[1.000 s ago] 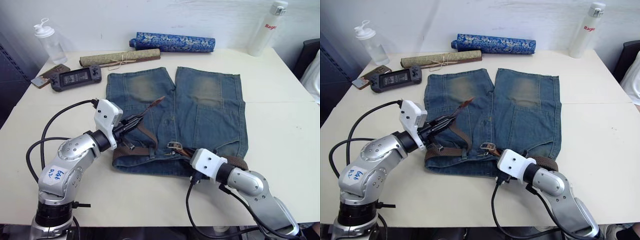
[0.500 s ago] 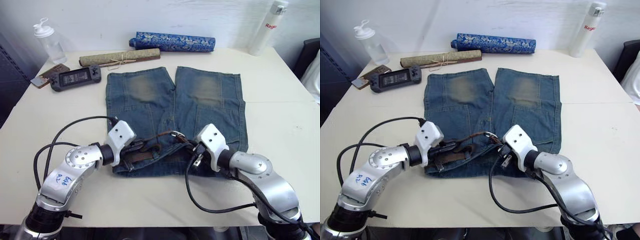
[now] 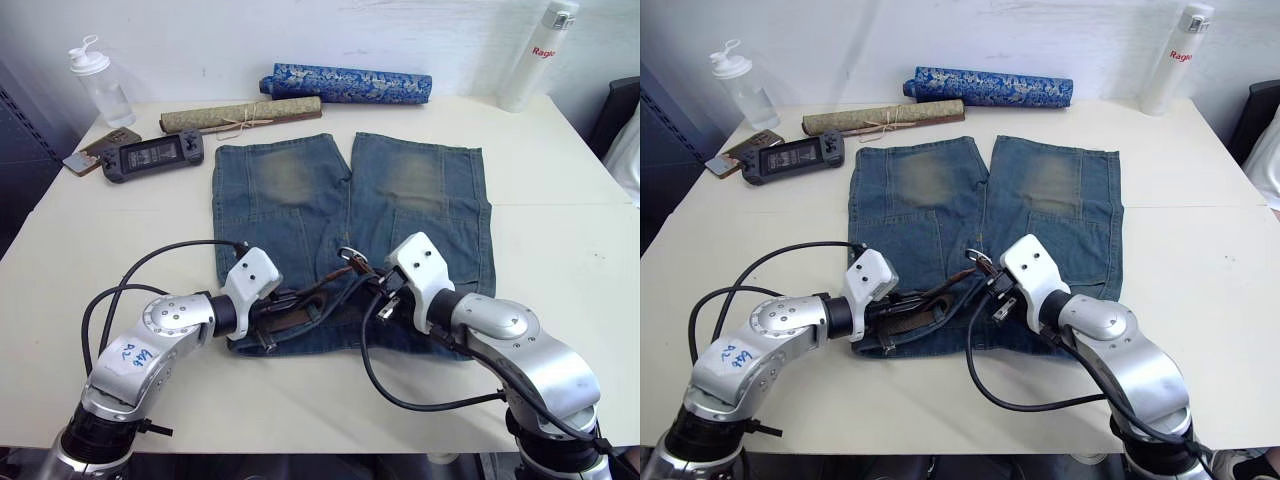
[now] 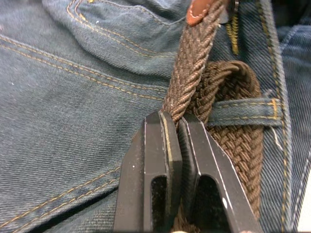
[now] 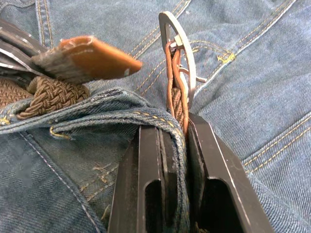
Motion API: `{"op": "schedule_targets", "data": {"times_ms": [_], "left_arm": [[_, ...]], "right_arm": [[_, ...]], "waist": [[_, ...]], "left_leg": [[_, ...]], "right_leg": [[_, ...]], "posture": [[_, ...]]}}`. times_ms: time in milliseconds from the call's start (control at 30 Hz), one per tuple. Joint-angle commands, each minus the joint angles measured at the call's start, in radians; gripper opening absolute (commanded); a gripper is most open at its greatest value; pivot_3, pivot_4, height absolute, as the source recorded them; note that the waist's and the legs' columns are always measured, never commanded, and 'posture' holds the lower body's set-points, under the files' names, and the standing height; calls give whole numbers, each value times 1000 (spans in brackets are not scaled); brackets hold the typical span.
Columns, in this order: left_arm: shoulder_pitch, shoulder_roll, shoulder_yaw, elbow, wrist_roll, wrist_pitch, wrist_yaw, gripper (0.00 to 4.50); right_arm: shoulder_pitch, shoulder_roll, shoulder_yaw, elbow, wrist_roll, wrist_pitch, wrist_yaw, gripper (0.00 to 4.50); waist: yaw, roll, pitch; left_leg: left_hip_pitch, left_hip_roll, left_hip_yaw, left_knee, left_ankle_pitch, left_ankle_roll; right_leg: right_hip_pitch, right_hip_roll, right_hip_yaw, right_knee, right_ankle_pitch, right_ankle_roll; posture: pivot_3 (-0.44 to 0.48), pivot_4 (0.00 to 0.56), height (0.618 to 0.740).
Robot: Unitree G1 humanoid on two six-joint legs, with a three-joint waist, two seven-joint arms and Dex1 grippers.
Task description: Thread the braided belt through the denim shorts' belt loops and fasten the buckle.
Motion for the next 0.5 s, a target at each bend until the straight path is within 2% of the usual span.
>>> {"op": "schedule_targets", "data": {"times_ms": [33,500], "left_arm": [[-33,-65,48,11,-62,167,68,0],[-102,-122,61,-18,-107,369,136,0]], "right_arm": [[-21,-23,19,-60,-5,-27,-30,18],[-51,-48,102,-57,-42,-65,-118,18]], "waist": [[1,0,0],[0,0,0]], "left_leg": [[0,0,0,0,0,0],[1,0,0,-1,1,-1]], "right_leg": [[1,0,0,0,0,0],[1,0,0,-1,1,2]], "posture": [[0,150,637],[0,150,637]]}}
